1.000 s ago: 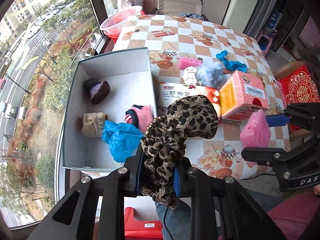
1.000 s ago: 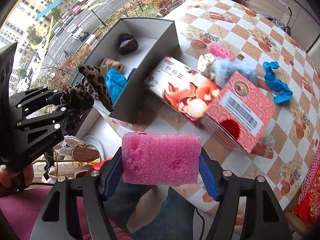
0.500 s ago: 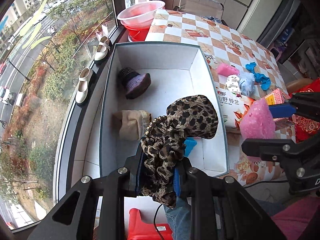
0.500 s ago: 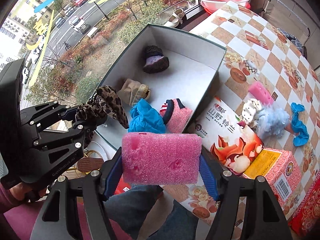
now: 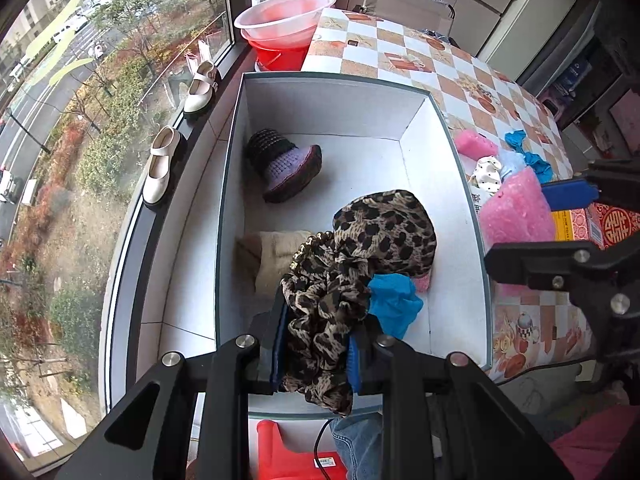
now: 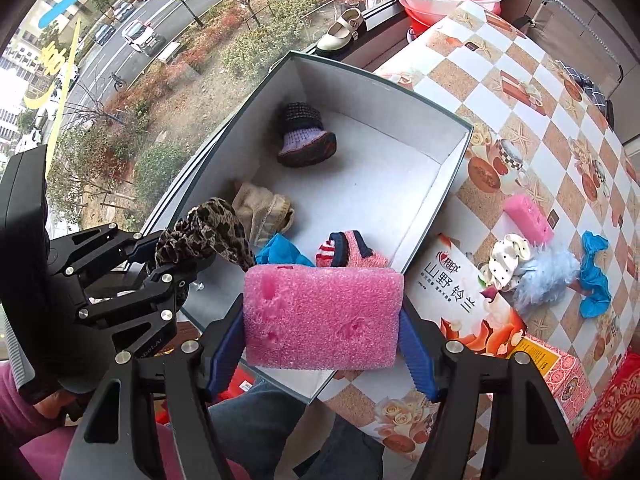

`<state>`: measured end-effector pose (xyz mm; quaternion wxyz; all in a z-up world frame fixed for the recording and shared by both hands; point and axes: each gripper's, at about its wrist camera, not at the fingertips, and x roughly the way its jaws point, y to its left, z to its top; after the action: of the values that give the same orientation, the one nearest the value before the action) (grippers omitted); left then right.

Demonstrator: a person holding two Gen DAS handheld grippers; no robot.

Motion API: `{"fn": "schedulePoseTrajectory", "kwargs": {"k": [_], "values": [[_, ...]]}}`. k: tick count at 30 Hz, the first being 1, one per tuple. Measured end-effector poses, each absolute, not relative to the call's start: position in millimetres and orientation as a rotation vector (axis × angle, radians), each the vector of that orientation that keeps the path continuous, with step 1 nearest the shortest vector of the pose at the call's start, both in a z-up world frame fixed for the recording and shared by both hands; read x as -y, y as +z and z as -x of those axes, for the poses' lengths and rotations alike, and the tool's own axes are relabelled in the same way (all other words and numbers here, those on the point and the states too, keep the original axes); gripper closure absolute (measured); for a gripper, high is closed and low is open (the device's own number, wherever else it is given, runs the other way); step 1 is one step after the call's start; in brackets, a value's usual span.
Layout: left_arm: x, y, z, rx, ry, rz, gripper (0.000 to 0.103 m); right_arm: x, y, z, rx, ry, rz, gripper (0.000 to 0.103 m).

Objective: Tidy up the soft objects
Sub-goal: 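Carry the scrunchie and pink foam block over the white box with both tools, then open both tools to drop the scrunchie and pink foam block into the box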

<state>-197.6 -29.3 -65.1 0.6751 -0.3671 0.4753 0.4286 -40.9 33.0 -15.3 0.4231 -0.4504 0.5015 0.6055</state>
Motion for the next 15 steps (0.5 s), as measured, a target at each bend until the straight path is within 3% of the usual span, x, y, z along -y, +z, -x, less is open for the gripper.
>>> {"fn": "schedulePoseTrajectory", "kwargs": {"k": [15], "values": [[14.1,-72.5,189.5,-1.098,0.925,0.822,0.077,-52.0,-20.7,39.0,-1.274,1.48,1.114,0.032]]}}
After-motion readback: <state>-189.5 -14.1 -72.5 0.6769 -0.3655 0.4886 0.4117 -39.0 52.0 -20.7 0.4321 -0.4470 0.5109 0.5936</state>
